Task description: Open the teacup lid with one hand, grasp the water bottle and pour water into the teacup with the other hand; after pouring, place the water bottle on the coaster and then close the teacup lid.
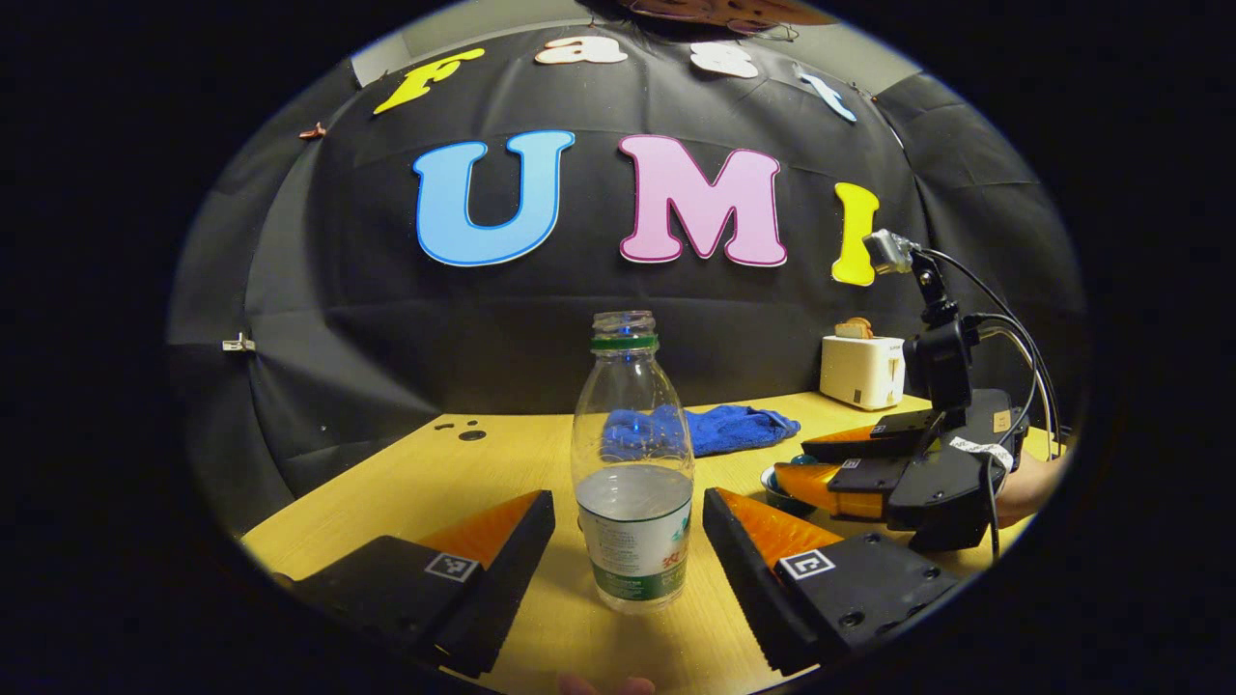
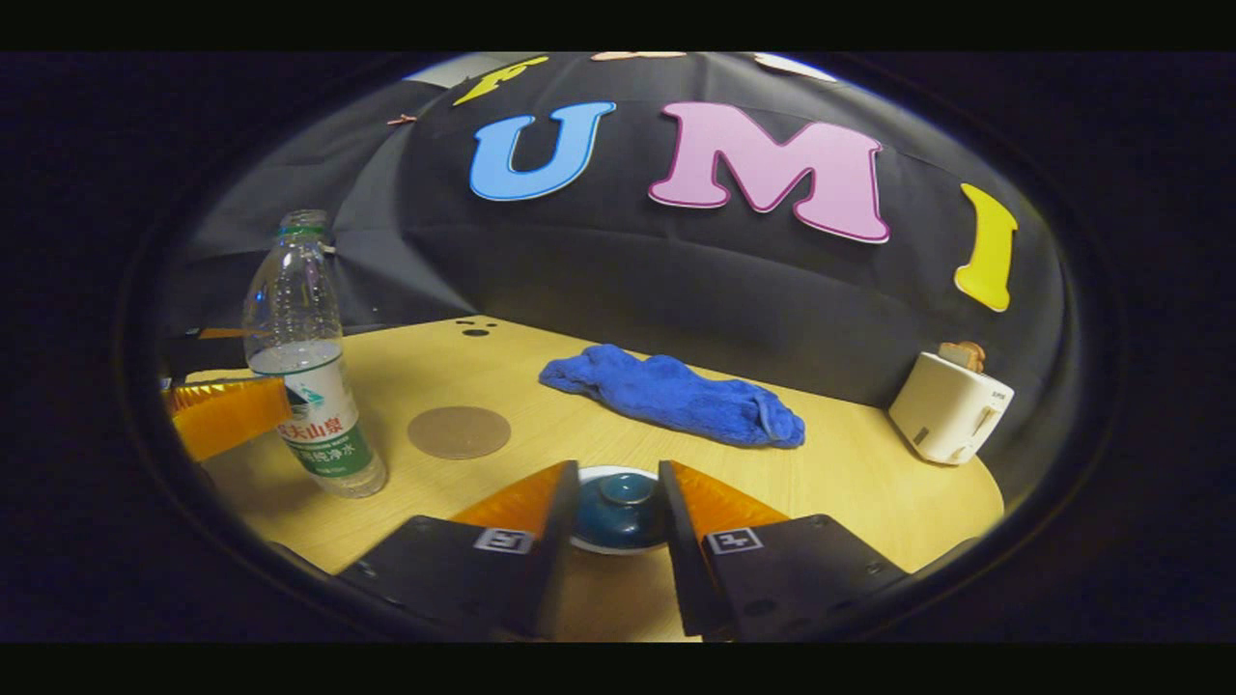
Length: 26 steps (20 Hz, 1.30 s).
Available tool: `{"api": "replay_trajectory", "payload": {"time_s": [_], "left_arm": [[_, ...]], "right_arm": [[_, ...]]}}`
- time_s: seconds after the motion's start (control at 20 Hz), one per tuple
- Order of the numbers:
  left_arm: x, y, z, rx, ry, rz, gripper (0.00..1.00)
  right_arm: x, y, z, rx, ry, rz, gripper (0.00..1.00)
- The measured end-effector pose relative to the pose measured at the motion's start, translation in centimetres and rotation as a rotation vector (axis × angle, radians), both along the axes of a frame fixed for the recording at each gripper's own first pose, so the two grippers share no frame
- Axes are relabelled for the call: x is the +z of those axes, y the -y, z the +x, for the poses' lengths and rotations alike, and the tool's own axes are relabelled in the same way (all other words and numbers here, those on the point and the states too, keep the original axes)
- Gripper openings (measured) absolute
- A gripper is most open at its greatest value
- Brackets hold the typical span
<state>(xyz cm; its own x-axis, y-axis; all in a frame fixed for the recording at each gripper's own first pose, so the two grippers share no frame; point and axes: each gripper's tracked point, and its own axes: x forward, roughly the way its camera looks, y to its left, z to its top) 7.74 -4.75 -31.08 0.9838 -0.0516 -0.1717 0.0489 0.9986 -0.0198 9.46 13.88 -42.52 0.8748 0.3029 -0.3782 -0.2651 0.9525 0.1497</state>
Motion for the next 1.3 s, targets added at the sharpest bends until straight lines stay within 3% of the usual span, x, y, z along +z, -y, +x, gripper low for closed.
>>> {"api": "replay_trajectory", "payload": {"time_s": [0.1,0.15,0.25,0.4,0.5,0.55,0.6,0.8,0.85,0.9,0.95,1.05,1.1,1.3], "left_arm": [[-0.1,0.0,0.0,0.0,0.003,0.001,0.97],[0.0,0.1,0.1,0.0,0.002,-0.001,0.97],[-0.2,0.3,0.1,0.0,-0.001,-0.003,0.97],[-0.5,0.4,0.3,0.004,-0.007,0.001,0.97],[-0.8,0.5,0.6,0.009,-0.011,0.001,0.97],[-0.9,0.5,0.7,0.012,-0.014,0.002,0.97],[-1.0,0.5,0.9,0.014,-0.018,0.0,1.0],[-2.4,0.2,1.5,0.035,-0.047,-0.019,0.97],[-2.6,0.2,1.5,0.04,-0.055,-0.025,0.97],[-2.9,0.1,1.6,0.047,-0.062,-0.031,0.97],[-3.0,0.1,1.6,0.047,-0.067,-0.04,0.97],[-3.2,0.2,1.6,0.052,-0.076,-0.043,0.93],[-3.3,0.2,1.5,0.053,-0.069,-0.036,0.79],[-3.0,0.1,1.8,0.04,-0.083,0.043,0.75]], "right_arm": [[0.4,0.6,-0.1,-0.014,-0.001,0.01,0.46],[-0.1,0.3,0.3,-0.01,-0.008,0.029,0.34],[0.0,0.2,0.3,-0.005,-0.012,0.055,0.34],[0.3,0.4,0.3,-0.007,-0.004,0.066,0.23],[1.7,0.8,0.5,-0.015,0.037,0.07,0.28],[2.3,1.1,0.6,-0.019,0.059,0.067,0.22],[3.0,1.5,0.7,-0.025,0.075,0.064,0.28],[5.1,3.4,0.8,-0.039,0.122,0.044,0.28],[5.3,4.0,0.7,-0.043,0.127,0.038,0.23],[5.6,4.6,0.6,-0.05,0.13,0.036,0.28],[5.7,5.2,0.4,-0.056,0.127,0.035,0.23],[5.7,6.2,0.2,-0.068,0.128,0.03,0.28],[5.8,6.6,0.1,-0.07,0.129,0.026,0.28],[5.8,7.7,0.1,-0.084,0.132,0.019,0.28]]}}
